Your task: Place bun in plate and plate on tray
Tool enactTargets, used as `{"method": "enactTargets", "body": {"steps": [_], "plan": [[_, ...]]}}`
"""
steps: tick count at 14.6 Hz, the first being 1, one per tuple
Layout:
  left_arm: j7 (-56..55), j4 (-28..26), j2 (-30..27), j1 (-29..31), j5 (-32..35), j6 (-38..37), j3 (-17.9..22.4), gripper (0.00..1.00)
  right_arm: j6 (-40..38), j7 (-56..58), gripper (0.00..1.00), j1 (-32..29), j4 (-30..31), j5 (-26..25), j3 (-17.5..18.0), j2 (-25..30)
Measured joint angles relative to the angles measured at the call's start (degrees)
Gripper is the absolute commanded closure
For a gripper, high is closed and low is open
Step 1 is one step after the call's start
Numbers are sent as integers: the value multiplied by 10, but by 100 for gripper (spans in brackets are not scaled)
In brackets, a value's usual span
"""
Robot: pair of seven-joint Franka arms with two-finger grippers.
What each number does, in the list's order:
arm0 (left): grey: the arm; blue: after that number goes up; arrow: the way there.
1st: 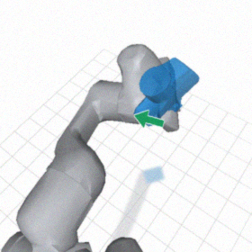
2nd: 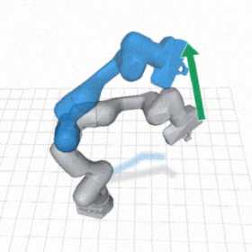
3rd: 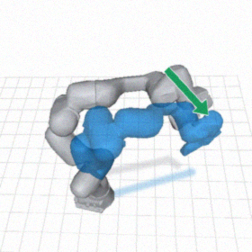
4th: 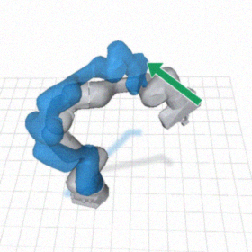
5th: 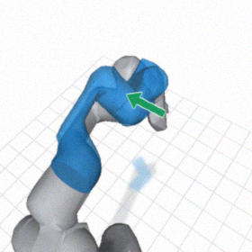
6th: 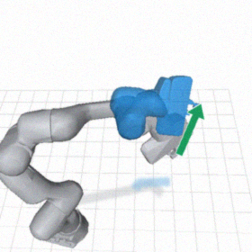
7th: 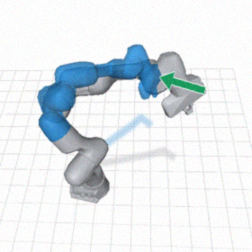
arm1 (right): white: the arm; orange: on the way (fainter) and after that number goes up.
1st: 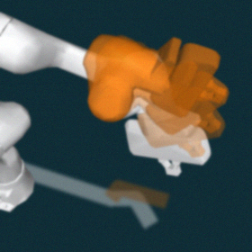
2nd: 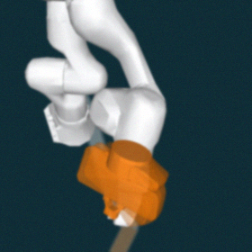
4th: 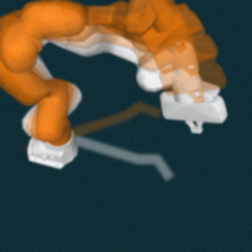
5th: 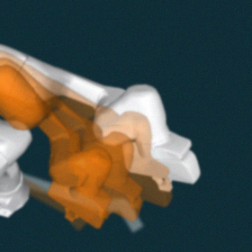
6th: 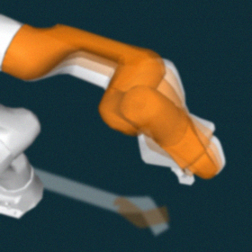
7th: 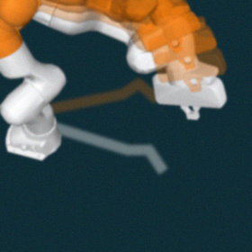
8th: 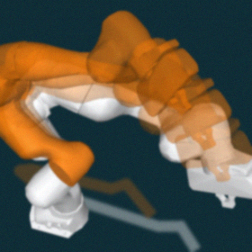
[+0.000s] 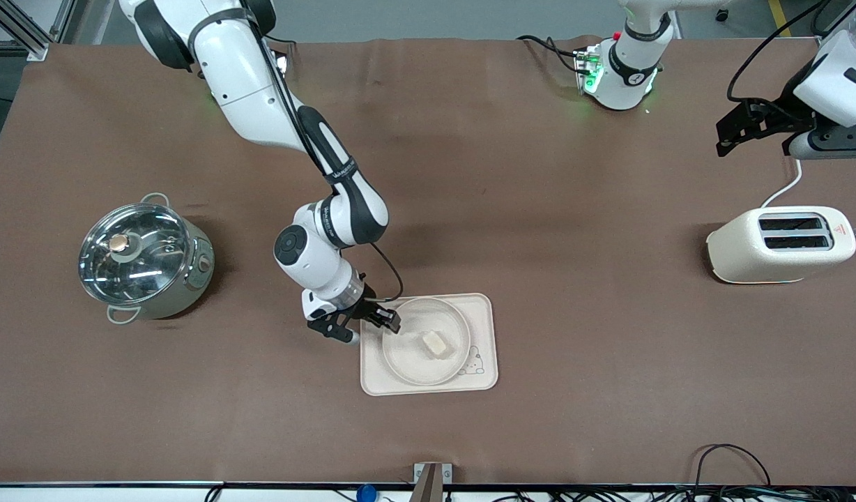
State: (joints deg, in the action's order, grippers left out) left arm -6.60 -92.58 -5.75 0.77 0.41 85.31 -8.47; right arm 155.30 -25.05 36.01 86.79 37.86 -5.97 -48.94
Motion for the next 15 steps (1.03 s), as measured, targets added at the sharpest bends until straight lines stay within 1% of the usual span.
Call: {"method": "enactTargets", "body": {"steps": [4, 6, 7, 9, 11, 12, 13, 15], "plan": [[0, 0, 2, 0, 0, 1, -1, 0, 0, 0, 0, -4, 0, 0, -9, 12], [0, 0, 4, 0, 0, 1, -8, 0, -3, -1, 0, -5, 3, 0, -16, 27], [0, 0, 4, 0, 0, 1, -12, 0, -17, -1, 0, -5, 6, 0, -24, 39], [-1, 0, 4, 0, 0, 1, -15, 0, -86, -1, 0, -4, 13, 0, -56, 79], [-1, 1, 4, 0, 0, 1, -15, 0, -200, -1, 0, -6, 18, -2, -112, 140], [-1, 1, 4, 0, 0, 1, -15, 0, -256, 0, 0, -7, 21, -10, -141, 173], [-1, 1, 4, 0, 0, 1, -15, 0, -303, 1, 0, -9, 25, -35, -165, 205], [-1, 1, 4, 0, 0, 1, -15, 0, -386, 1, 0, -14, 28, -124, -196, 267]]}}
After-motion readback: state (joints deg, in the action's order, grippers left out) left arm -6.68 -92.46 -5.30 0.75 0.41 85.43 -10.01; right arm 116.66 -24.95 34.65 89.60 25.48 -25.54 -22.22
